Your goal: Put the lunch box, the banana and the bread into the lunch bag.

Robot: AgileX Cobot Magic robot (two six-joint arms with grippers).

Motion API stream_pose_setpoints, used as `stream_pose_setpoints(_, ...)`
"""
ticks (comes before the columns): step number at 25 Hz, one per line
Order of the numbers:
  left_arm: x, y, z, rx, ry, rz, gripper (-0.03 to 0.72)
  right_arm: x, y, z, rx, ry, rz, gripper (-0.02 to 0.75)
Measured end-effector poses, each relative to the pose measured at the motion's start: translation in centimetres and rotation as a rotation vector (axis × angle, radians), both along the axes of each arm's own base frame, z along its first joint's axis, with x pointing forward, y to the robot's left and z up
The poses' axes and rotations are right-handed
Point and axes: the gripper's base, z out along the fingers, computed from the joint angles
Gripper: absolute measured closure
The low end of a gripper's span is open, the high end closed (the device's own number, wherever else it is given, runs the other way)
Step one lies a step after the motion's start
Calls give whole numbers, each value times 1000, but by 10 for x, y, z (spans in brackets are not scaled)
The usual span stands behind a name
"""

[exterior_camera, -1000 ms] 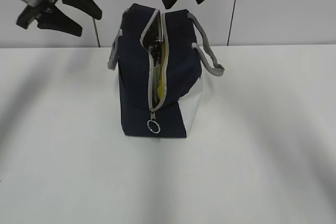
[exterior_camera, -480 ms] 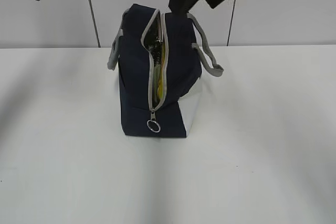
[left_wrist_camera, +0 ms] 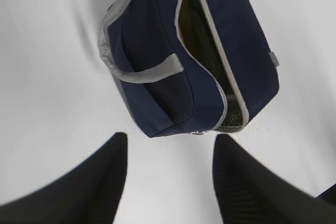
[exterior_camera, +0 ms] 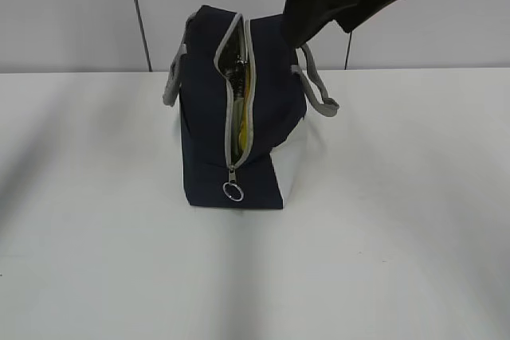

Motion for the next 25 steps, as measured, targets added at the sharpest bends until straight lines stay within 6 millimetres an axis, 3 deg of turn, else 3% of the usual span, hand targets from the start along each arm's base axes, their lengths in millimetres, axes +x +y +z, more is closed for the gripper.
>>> stream_pose_setpoints(12,0,0,0,10,-2,2,318,0,0,0,2,-2,1,226)
stream_pose_setpoints(19,0,0,0,10,-2,2,318,9,6,6,55,-127,38,226)
stream_pose_setpoints(22,0,0,0,10,-2,2,318,13,12,0,94,-185,84,226)
stream_pose_setpoints(25,0,0,0,10,-2,2,319,15,17,-17,122,-202,129,226)
